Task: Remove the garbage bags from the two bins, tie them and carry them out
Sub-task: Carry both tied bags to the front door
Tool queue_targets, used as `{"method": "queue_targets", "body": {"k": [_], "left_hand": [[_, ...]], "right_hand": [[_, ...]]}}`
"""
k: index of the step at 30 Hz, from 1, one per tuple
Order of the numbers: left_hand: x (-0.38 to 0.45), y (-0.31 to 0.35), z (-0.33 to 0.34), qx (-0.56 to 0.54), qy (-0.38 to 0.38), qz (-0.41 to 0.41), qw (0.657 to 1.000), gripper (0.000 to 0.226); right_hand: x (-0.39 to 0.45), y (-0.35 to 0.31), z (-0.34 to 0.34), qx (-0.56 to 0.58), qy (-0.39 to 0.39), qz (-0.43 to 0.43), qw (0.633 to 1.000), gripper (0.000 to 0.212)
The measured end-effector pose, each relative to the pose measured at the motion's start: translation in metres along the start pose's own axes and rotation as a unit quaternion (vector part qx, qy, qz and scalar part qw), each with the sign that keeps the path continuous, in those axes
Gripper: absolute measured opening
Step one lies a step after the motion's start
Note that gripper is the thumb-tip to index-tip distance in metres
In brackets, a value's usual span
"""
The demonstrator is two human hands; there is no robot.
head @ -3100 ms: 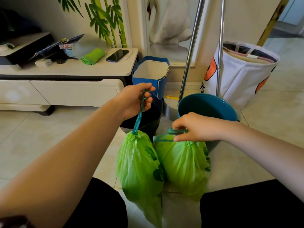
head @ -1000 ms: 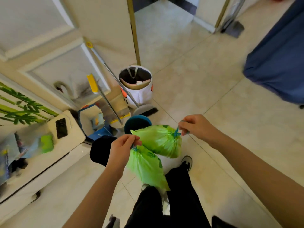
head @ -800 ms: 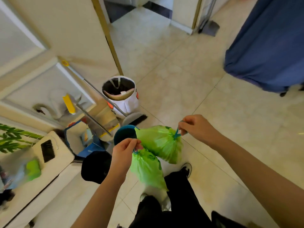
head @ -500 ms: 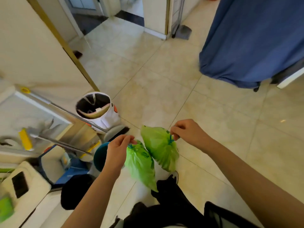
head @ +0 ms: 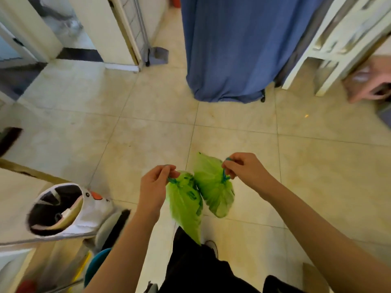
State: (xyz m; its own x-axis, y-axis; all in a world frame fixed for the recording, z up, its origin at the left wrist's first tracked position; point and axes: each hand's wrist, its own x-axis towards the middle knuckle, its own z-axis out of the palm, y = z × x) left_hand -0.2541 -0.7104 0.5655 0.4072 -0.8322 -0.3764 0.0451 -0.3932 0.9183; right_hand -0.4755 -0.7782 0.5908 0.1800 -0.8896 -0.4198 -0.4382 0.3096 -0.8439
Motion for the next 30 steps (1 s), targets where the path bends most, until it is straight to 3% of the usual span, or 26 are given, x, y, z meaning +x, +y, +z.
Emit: {"method": "queue_targets", "body": {"k": [12, 17, 21, 30], "left_hand": [[0.128, 0.081, 0.162, 0.1, -0.232, 0.019, 0.967, 0.025], [0.156, 0.109, 0.244, 0.114, -0.306, 0.025, 0.945, 0.022], [0.167, 0.122, 0.32, 0.129, -0.356, 0.027, 0.925, 0.016], [0.169, 0.139, 0.51, 0.147, -0.375, 0.037, 0.915, 0.019]], "right_hand": [[0.068, 0.004, -0.126, 0.13, 0.229, 0.091, 0.96, 0.016], [0.076, 0.021, -0.182, 0.319, 0.334, 0.138, 0.876, 0.011], [0.081, 0.044, -0.233, 0.38, 0.407, 0.131, 0.82, 0.015], [0.095, 0.104, -0.364, 0.433, 0.442, 0.129, 0.775, 0.029]]}}
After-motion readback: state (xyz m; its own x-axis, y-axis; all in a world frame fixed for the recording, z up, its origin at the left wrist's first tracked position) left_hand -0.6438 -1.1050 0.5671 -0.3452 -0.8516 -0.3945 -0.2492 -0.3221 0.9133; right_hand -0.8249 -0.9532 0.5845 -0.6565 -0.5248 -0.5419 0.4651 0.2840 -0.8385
